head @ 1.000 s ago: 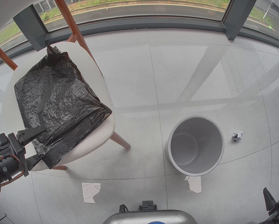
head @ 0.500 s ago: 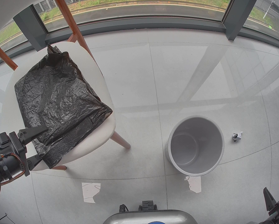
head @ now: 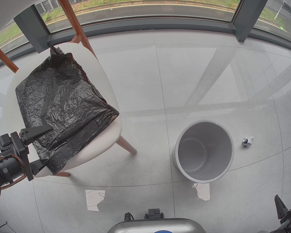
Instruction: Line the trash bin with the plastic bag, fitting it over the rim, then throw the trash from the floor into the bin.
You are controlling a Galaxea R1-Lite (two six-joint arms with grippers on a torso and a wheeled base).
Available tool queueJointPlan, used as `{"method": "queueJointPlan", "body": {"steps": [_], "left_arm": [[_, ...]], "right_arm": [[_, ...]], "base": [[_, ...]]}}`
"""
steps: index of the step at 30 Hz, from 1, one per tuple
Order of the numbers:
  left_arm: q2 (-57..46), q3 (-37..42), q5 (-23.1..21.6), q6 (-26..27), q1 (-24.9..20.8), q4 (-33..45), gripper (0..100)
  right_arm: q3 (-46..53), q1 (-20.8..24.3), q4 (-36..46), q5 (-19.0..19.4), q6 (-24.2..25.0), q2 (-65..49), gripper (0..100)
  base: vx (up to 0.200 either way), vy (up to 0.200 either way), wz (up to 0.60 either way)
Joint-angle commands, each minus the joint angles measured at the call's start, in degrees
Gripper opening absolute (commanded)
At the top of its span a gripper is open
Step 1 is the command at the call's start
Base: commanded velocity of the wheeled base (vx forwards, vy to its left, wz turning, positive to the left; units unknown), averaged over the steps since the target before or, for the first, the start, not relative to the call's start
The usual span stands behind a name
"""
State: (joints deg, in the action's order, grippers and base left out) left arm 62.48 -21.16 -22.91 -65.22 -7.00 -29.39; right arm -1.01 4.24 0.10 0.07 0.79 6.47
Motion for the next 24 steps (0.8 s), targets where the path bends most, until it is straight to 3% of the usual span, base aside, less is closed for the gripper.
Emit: {"method": "queueJointPlan", "body": {"steps": [1, 24], "left_arm": [[0.1, 0.07, 0.05, 0.0, -0.74, -0.32, 100], [1.07, 2.79, -2.05, 0.8, -5.04, 0.21, 100]], "right_arm": [[1.01, -0.02, -0.01, 0.01, 0.0, 0.12, 100], [1.01, -1.34, -0.01, 0.01, 0.0, -0.15, 100]], "base": [[0.0, 0.0, 0.0], [0.0, 0.0, 0.0]]}}
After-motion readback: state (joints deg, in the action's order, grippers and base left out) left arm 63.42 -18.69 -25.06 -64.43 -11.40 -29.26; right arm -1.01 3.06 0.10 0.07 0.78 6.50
